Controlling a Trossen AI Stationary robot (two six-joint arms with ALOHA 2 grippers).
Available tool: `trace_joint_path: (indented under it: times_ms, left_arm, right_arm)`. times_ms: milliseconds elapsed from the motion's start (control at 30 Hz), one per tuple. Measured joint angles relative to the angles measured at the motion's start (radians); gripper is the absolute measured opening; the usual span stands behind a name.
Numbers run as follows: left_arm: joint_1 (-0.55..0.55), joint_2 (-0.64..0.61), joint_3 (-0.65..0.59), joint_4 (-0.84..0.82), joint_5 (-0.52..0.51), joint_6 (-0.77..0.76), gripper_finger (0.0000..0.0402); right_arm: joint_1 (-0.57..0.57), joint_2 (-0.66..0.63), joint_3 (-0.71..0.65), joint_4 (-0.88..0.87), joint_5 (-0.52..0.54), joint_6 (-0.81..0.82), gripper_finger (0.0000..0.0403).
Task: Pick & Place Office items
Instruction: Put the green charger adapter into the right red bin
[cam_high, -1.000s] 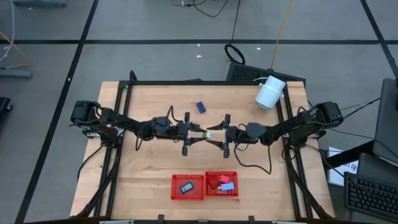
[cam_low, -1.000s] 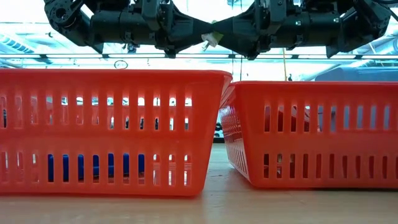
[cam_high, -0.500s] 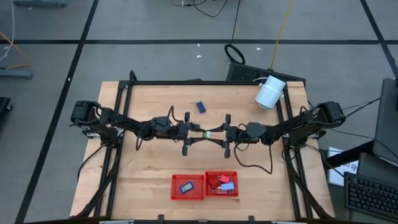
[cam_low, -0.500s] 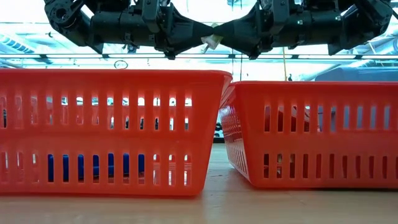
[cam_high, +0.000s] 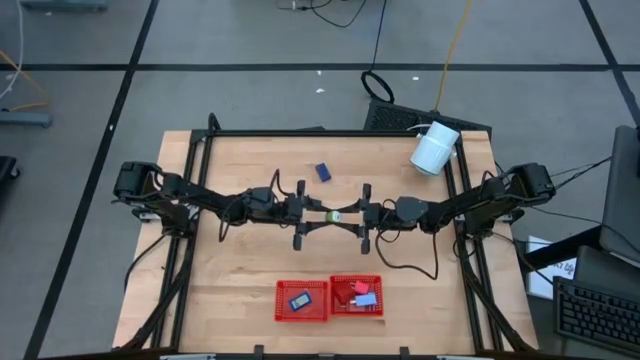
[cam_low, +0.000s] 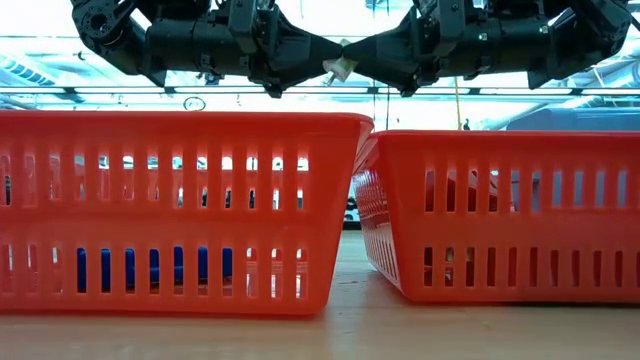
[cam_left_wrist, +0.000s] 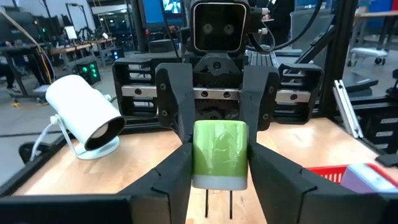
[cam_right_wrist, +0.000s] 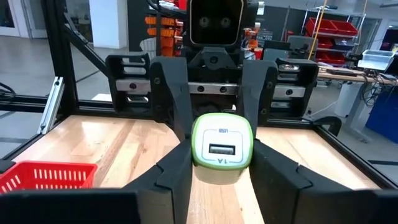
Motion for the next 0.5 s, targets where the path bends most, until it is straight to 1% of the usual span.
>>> trace_joint_path:
  times_ms: [167, 333, 467, 500]
  left_arm:
    - [0.0, 0.0, 0.0, 0.003, 0.0, -0.064, 0.018]
    - [0.0, -0.001, 0.0, 0.006, 0.0, -0.065, 0.0193]
    - [0.004, -0.035, 0.0, -0.002, 0.001, -0.064, 0.0199]
    - [0.006, -0.055, -0.001, -0.025, 0.0, -0.064, 0.0199]
  right_arm:
    - [0.0, 0.0, 0.0, -0.011, 0.0, 0.0, 0.0127]
    - [0.0, 0.0, 0.0, -0.014, 0.0, 0.003, 0.0126]
    - [0.0, -0.016, 0.0, -0.042, -0.002, 0.014, 0.0126]
    - [0.0, -0.024, 0.0, -0.051, -0.003, 0.022, 0.0126]
